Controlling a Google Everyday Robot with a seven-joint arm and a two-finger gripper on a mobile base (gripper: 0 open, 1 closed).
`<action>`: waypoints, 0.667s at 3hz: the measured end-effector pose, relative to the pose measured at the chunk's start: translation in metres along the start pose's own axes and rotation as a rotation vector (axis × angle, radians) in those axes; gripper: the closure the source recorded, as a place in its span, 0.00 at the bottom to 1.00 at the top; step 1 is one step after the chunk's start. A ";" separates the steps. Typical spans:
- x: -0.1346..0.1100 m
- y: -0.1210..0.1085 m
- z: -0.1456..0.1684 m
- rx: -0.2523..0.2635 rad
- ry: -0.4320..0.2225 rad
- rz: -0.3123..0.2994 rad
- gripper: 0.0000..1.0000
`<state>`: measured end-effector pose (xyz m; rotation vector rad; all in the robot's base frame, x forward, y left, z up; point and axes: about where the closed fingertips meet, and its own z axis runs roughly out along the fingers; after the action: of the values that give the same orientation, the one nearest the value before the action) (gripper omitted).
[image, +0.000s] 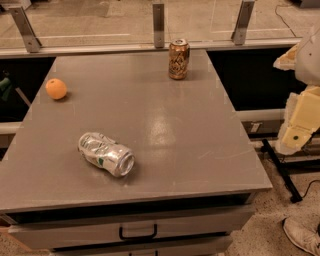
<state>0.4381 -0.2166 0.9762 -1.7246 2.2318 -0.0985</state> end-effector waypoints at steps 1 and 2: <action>0.000 0.000 0.000 0.000 0.000 0.000 0.00; -0.010 -0.004 0.009 -0.002 -0.034 -0.021 0.00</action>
Offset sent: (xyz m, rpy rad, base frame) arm 0.0217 0.0229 -0.0204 0.0647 -0.0039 0.0731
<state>0.4468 -0.2070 0.9704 -1.7380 2.1907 -0.0720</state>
